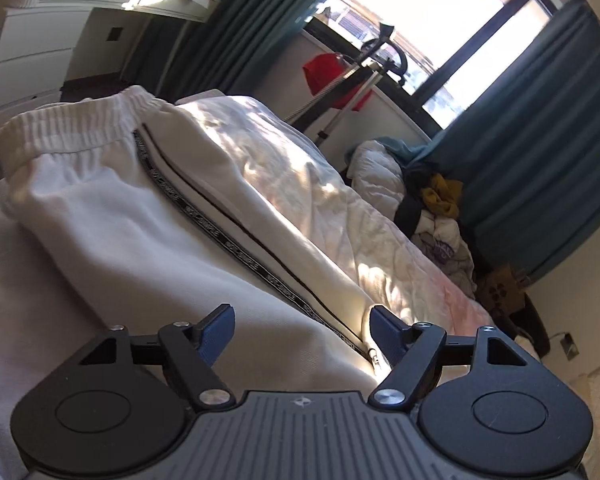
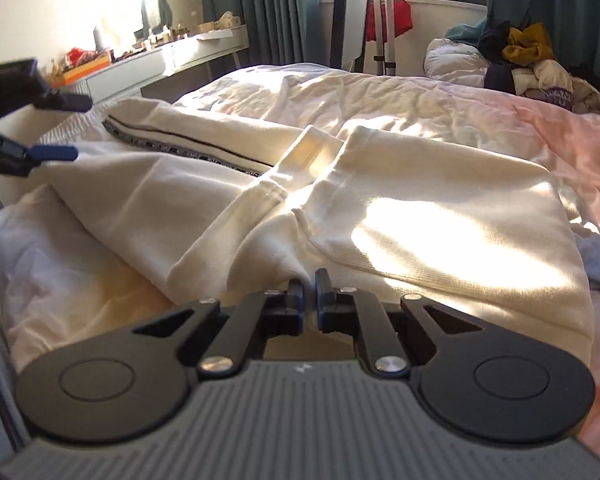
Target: Fold clothes
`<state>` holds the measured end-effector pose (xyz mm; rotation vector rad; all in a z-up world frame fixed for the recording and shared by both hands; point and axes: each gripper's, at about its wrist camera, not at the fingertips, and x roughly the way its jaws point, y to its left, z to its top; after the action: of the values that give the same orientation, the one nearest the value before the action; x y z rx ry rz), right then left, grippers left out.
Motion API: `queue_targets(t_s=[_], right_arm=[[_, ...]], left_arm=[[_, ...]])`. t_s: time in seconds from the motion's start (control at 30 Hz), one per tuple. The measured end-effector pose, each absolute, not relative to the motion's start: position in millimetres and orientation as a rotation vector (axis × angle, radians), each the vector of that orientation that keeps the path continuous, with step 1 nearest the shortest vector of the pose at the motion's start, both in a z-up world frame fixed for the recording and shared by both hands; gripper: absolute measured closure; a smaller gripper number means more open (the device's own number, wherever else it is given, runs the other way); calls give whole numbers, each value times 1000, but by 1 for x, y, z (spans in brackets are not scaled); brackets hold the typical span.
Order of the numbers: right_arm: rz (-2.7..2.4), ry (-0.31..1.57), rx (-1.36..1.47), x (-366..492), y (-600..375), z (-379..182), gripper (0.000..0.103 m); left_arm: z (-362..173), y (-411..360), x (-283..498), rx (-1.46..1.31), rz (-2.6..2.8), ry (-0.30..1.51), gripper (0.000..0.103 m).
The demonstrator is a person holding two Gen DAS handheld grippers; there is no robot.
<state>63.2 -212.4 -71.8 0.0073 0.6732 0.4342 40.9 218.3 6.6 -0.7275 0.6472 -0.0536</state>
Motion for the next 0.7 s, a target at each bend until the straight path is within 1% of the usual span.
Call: queue_targets(t_s=[0.13,0.33,0.47,0.63,0.7], right_arm=[[390,684,168,49,-236,-57,92],[355,626,326,39,-262,-40,91],[284,606,365,45,-274,-38,91],[237,572,393,56,-280,-36,91],[233,594,393,70,-276,-42,91]], left_arm=[[-5,265,31,-913,73,667,24],[-29,303,32,-1042,210,691,22],[-47,325,43,-1140,239,695,22],[-53,345,59,-1120,258,625,24],[-53,347,65,-1087,266,601,24]])
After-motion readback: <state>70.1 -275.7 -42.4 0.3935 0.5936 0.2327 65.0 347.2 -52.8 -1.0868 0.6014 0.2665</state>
